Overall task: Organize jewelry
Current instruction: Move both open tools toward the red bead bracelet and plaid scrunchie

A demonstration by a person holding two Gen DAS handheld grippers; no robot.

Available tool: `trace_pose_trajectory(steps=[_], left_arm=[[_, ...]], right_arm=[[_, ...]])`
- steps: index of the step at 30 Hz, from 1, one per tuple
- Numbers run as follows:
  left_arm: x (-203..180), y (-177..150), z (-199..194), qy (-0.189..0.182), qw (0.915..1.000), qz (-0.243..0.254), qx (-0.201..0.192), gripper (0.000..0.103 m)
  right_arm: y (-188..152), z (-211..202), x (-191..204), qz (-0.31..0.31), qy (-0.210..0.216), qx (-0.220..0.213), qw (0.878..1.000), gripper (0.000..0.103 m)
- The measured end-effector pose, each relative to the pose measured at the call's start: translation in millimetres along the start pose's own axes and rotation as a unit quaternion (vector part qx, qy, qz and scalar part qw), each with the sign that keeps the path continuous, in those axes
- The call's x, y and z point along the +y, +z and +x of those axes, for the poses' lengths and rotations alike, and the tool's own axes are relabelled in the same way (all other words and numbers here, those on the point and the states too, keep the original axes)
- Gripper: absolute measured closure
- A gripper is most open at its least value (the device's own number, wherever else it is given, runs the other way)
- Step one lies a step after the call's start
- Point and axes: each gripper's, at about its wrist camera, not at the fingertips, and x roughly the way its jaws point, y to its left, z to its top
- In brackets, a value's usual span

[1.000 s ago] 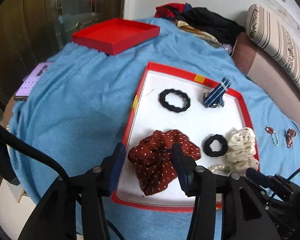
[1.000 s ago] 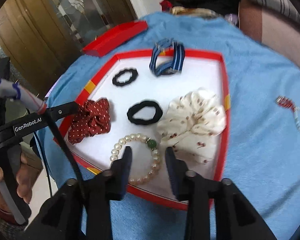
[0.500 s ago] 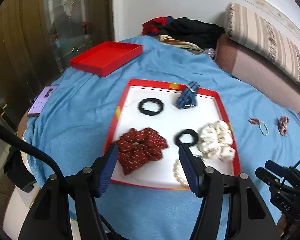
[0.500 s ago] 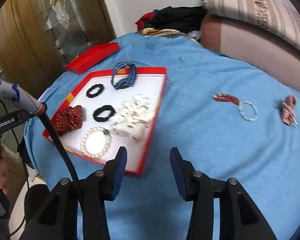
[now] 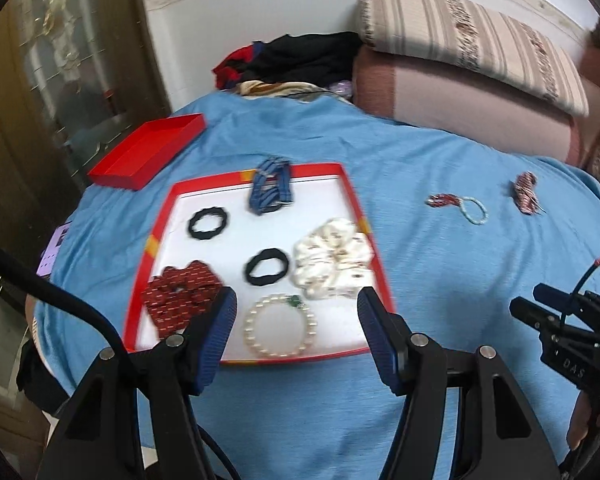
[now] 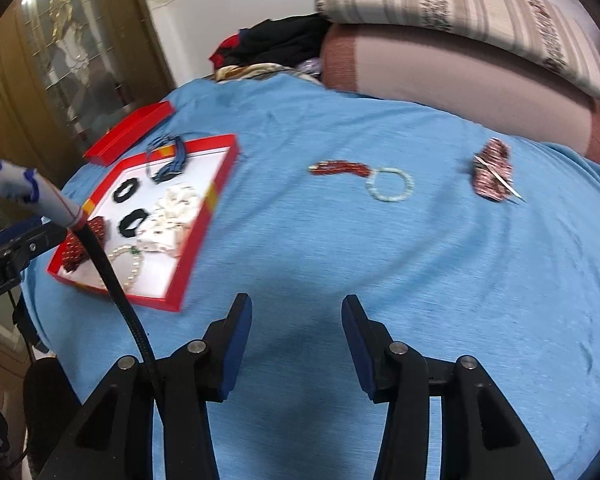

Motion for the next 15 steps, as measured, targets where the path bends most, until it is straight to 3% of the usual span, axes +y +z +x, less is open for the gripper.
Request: trace_pose_trajectory(steps=[15], left_arm=[[-77, 13, 46, -0.020, 0.9974, 0.061, 0.032, 0.041]], right_arm=[[-3, 5, -102, 0.068, -0.056, 0.005, 0.996, 0.051]])
